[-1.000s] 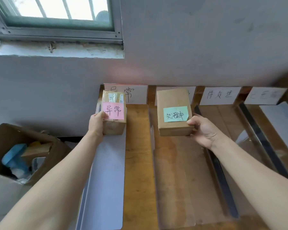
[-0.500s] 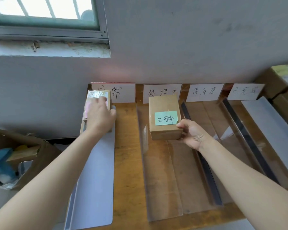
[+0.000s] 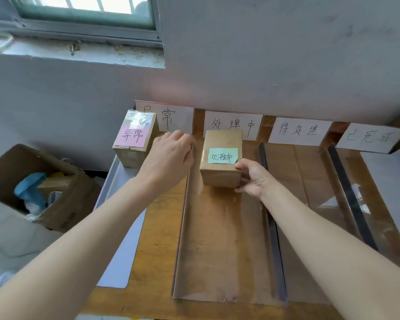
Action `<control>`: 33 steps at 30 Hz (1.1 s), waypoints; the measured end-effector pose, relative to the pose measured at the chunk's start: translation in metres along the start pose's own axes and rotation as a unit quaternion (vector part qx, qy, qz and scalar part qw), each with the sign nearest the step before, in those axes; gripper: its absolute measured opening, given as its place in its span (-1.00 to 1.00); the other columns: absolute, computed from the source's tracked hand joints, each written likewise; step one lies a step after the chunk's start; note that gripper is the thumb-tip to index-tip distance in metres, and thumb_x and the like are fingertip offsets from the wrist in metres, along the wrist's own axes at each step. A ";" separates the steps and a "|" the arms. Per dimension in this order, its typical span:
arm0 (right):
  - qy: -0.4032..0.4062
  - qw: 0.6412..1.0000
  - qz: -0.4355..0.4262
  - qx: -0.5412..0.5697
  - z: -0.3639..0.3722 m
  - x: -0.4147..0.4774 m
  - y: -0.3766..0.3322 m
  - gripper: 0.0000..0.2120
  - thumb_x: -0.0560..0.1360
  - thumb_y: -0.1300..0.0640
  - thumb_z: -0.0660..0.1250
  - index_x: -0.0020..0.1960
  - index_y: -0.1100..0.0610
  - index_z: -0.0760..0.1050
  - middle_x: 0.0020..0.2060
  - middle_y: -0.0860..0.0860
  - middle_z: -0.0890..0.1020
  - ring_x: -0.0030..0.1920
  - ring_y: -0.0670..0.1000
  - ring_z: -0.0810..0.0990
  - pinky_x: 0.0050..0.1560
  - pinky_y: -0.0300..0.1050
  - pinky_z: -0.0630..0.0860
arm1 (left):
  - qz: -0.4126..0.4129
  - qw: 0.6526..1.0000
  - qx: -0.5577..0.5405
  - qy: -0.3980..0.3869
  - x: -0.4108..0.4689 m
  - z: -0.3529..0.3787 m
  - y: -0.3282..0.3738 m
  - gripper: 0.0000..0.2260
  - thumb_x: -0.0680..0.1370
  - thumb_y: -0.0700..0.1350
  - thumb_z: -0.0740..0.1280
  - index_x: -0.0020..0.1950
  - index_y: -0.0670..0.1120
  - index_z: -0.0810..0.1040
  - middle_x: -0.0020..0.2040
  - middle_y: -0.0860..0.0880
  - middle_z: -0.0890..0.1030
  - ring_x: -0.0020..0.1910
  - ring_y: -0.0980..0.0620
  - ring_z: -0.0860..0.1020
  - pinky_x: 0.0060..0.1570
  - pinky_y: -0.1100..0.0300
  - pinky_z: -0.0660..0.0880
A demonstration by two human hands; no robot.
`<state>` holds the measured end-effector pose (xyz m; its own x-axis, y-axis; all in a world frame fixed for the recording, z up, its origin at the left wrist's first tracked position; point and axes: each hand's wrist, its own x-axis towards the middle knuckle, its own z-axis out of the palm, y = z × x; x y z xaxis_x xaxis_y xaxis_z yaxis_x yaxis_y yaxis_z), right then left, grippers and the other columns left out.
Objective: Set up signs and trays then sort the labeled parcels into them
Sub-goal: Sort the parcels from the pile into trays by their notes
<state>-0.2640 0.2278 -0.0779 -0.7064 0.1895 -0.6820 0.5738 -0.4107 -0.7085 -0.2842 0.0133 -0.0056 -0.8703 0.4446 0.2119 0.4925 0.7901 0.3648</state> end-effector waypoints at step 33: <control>0.210 0.477 -0.651 -0.552 -0.074 -0.234 -0.058 -0.68 0.46 0.13 0.31 0.12 0.31 0.51 0.01 0.19 0.60 0.05 0.21 0.53 0.05 0.04 0.45 | 0.198 0.954 0.108 0.198 -0.063 -0.068 0.197 -0.77 0.51 -0.18 0.18 0.08 -0.18 0.55 0.02 -0.15 0.58 0.00 -0.18 0.54 0.04 -0.04 0.44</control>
<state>-0.1014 0.2728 0.1092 -0.7498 -0.1006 0.6540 -0.2060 0.9747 -0.0863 -0.1319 0.1125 0.1147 -0.5260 0.5657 0.6351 0.7323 0.6809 0.0000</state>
